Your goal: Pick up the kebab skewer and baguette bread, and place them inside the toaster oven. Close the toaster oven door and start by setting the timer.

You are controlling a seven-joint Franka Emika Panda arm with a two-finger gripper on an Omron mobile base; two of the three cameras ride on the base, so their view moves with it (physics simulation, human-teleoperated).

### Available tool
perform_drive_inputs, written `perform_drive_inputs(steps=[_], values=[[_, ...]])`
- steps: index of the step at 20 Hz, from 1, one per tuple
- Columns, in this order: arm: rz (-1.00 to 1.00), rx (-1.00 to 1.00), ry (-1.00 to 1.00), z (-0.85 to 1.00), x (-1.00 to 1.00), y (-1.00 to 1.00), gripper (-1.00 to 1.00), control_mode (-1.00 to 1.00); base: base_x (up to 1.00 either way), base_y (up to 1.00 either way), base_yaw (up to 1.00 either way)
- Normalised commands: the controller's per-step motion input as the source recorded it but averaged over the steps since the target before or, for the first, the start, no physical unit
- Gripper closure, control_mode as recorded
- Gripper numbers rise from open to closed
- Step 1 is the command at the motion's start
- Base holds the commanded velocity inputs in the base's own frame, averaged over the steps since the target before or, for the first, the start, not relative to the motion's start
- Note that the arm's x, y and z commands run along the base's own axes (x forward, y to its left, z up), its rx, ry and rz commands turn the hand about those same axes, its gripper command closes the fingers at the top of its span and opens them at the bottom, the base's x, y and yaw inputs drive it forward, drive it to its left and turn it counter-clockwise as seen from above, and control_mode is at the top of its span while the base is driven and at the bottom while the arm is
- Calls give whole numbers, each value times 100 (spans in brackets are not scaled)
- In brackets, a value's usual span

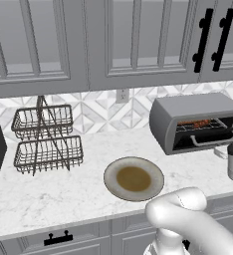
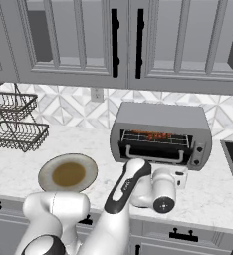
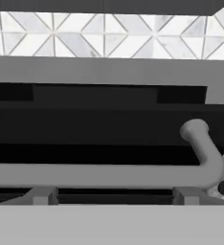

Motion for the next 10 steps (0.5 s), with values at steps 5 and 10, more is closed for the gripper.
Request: perform_drive_inputs(steps=[5,10], values=[[0,0,0,13,30,22,-100,-100,0,0,0],[0,0,0,14,30,22,-100,-100,0,0,0]])
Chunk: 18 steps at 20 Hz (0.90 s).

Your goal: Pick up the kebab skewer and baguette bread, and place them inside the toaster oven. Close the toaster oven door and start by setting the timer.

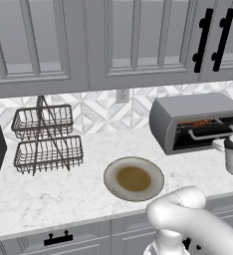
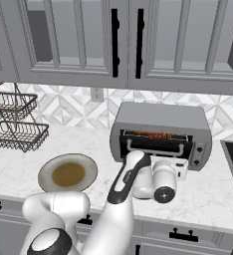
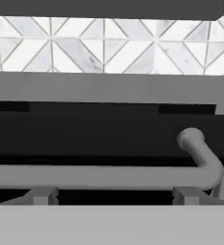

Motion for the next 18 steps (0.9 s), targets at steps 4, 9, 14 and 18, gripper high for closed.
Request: perform_drive_inputs(steps=[4,9,14,18], values=[[0,0,0,11,31,25,-100,-100,0,0,0],[0,0,0,5,32,27,-100,-100,0,0,0],[0,0,0,7,29,23,-100,-100,0,0,0],[0,0,0,6,28,19,-100,-100,0,0,0]])
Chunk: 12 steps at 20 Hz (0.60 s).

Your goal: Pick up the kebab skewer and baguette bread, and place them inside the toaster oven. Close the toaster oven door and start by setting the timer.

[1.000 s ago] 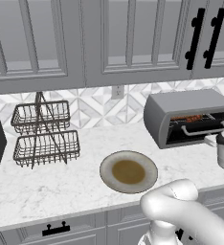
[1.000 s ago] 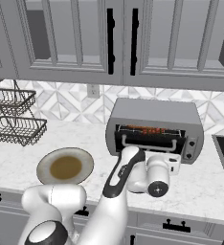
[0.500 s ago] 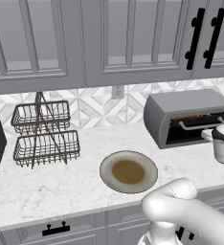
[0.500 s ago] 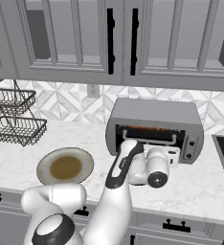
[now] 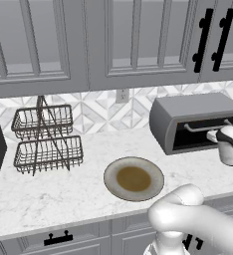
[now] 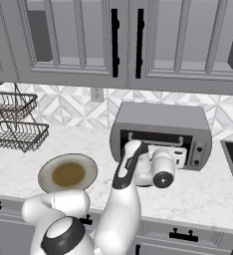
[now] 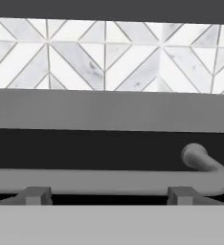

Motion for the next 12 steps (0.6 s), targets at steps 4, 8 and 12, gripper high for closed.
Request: perform_drive_inputs(steps=[4,8,12], values=[[0,0,0,0,16,17,-100,-100,0,0,0],[0,0,0,0,-9,1,-100,-100,0,0,0],[0,0,0,0,-40,-29,-100,-100,0,0,0]])
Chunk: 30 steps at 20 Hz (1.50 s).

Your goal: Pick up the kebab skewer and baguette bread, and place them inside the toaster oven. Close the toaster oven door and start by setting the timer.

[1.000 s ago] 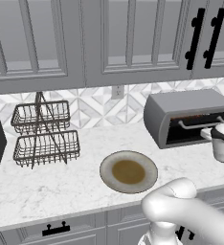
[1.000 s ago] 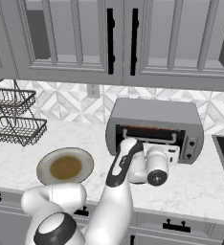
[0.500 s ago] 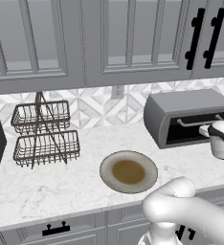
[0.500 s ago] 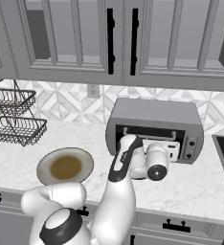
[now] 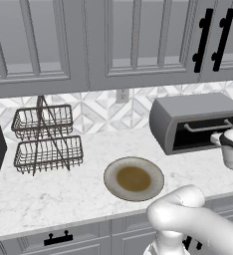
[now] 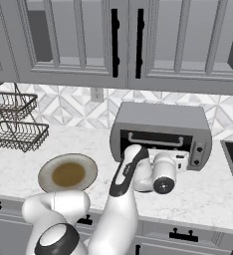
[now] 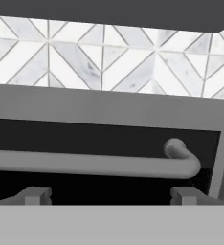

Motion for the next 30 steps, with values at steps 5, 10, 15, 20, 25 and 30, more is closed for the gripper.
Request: perform_drive_inputs(steps=[5,10,15,20,25,30], values=[[0,0,1,0,-21,-48,-100,-100,0,0,0],[0,0,0,-2,0,-44,-100,-100,0,0,0],[0,0,1,0,0,-16,-100,-100,0,0,0],[0,0,0,-14,0,-2,-100,-100,0,0,0],[0,0,0,-42,3,-10,-100,-100,0,0,0],[0,3,0,-38,7,-24,-100,-100,0,0,0]])
